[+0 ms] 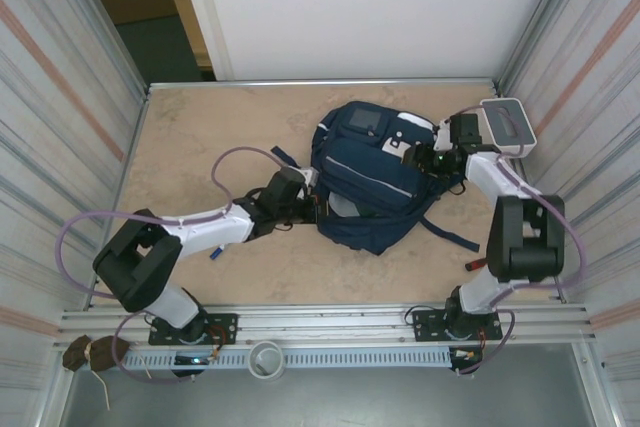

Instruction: Pack the student bag

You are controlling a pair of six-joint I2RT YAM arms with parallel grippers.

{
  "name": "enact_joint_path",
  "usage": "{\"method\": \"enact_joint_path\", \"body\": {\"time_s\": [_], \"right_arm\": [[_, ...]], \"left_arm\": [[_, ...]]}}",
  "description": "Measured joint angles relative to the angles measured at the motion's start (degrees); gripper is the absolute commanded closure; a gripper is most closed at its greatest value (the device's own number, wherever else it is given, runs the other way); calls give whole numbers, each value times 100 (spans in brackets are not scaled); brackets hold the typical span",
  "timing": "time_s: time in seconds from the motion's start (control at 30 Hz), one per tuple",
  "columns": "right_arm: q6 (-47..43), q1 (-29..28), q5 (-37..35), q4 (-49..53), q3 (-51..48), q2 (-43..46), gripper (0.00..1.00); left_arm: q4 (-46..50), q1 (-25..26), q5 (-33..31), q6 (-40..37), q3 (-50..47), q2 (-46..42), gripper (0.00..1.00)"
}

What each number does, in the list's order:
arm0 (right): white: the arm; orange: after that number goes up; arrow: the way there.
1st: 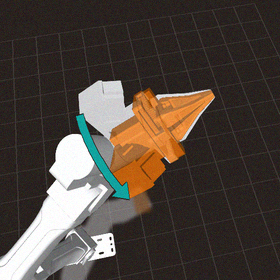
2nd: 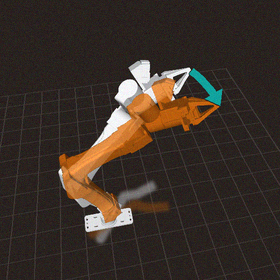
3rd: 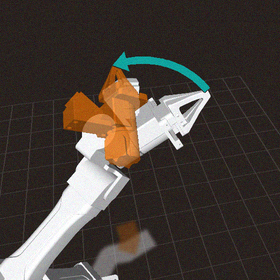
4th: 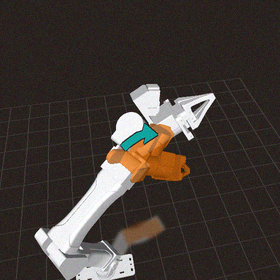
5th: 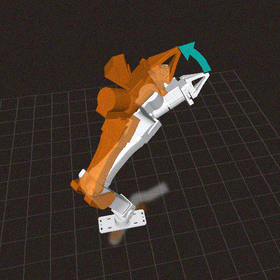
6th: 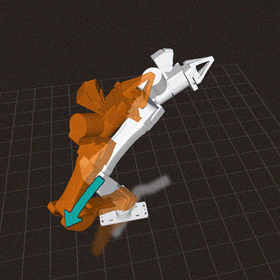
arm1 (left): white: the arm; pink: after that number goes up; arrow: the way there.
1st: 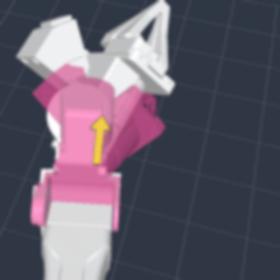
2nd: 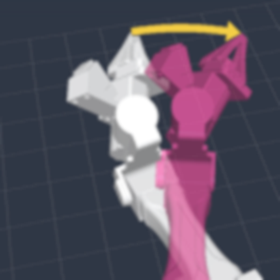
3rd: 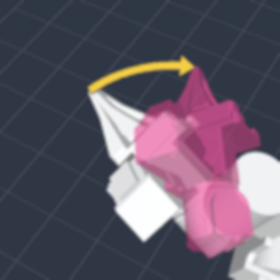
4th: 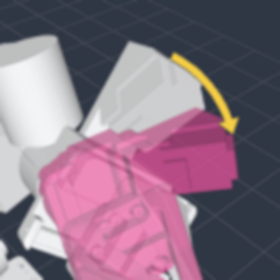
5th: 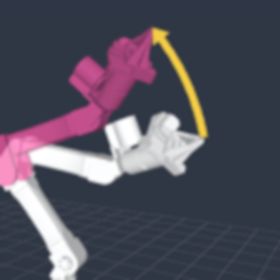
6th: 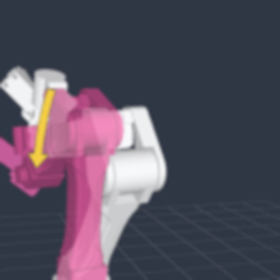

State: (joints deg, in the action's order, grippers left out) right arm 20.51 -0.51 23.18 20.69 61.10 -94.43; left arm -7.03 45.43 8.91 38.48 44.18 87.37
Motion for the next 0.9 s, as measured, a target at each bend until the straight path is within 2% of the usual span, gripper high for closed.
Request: {"method": "enact_joint_path", "body": {"time_s": [0.17, 0.2, 0.23, 0.3, 0.4, 0.5, 0.67, 0.77, 0.9], "right_arm": [[136, -232, 214, -33, 957, -922, 39], [153, -323, 238, -52, 1215, -1113, 39], [157, -424, 260, -61, 1478, -1307, 39], [155, -601, 330, -76, 1982, -1687, 39], [144, -737, 356, -7, 2680, -2124, 39], [103, -706, 234, 212, 3040, -2225, 39], [-55, -459, -111, 527, 3012, -1840, 39], [-127, -463, -269, 588, 2374, -1005, 39], [-149, -942, -365, 662, 1246, 553, 39]], "left_arm": [[-254, 546, -422, 151, -103, -35, 100], [-334, 675, -466, 164, -85, 17, 96], [-358, 787, -492, 166, -20, 107, 93], [-361, 1051, -450, 125, 328, 516, 79], [-243, 1408, -133, -118, 1016, 1119, 61], [-170, 1665, 160, -422, 1416, 1279, 47], [190, 1720, 348, -1228, 1325, 750, 35], [654, 1696, 76, -1989, 946, -28, 24], [1143, 1530, -636, -3088, 514, -1154, 21]]}}
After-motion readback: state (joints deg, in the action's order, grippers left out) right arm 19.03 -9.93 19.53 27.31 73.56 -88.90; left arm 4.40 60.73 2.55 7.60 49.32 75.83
